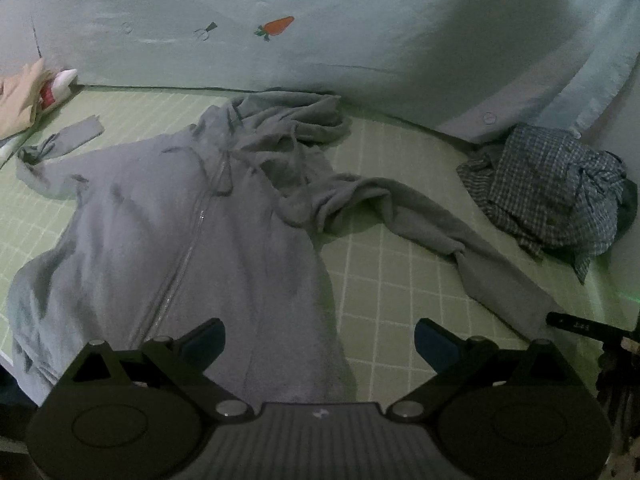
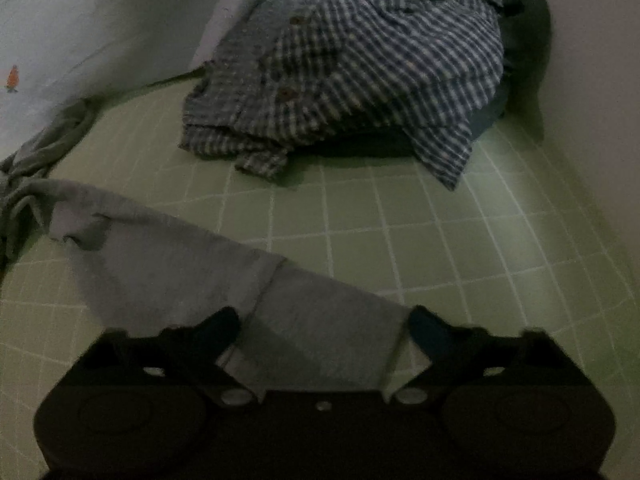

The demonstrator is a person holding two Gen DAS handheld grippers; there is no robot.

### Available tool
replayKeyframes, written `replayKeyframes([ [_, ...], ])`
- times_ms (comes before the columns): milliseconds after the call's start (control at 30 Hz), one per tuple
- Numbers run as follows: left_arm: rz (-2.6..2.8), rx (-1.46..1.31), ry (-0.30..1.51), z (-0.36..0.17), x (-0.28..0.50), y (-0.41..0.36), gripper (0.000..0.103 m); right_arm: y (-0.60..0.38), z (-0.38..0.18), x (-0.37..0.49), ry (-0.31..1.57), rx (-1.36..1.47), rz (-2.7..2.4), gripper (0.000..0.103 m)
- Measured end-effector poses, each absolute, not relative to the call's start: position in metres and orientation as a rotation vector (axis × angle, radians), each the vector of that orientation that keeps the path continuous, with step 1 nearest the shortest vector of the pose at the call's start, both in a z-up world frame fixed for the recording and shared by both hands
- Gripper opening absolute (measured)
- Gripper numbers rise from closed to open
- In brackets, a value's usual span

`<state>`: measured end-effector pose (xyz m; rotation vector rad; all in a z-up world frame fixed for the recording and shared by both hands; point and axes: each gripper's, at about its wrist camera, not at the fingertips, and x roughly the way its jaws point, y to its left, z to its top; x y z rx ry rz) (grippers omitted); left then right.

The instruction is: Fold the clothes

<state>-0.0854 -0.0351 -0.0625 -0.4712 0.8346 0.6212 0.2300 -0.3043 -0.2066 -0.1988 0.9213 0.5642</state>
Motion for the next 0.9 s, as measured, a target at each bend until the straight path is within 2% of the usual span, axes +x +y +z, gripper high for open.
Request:
replayKeyframes([
  [33, 0.624, -0.477, 0.834, -0.063, -0.085, -0.036, 0.100, -0.305, -0.204, 0.229, 0.907, -0.196, 0.566, 0.055],
  [67, 0.627, -0.483, 0.834, -0.063, -0.085, -0.036, 0.100, -0.306, -0.203, 0.229, 0.900, -0.190, 0.572, 0.021],
  [100, 0.630, -0.488, 0.833, -0.064, -0.085, -0.036, 0.100, -0.308, -0.201, 0.230, 0.903, -0.174, 0.588, 0.013],
  [233, 0.641, -0.504, 0.820, -0.063, -0.083, -0.037, 0.100, -0.313, -0.183, 0.230, 0.806, -0.184, 0.602, 0.012],
  [467, 0.672, -0.469, 0.831, -0.063, -0.082, -0.038, 0.100, -0.353, -0.078, 0.199, 0.274, -0.119, 0.509, 0.012],
  [533, 0.686, -0.477, 0.840, -0.066, -0.084, -0.036, 0.100, -0.366, -0.073, 0.178, 0.211, -0.153, 0.493, 0.012],
  [600, 0.698, -0.491, 0.849, -0.069, -0.086, -0.034, 0.100, -0.370, -0.097, 0.166, 0.270, -0.233, 0.484, 0.013],
  [733, 0.718, -0.500, 0.862, -0.072, -0.090, -0.031, 0.100, -0.384, -0.170, 0.167, 0.607, -0.306, 0.429, 0.016],
  [900, 0.722, -0.500, 0.862, -0.071, -0.087, -0.029, 0.100, -0.407, -0.167, 0.163, 0.665, -0.139, 0.332, 0.025],
])
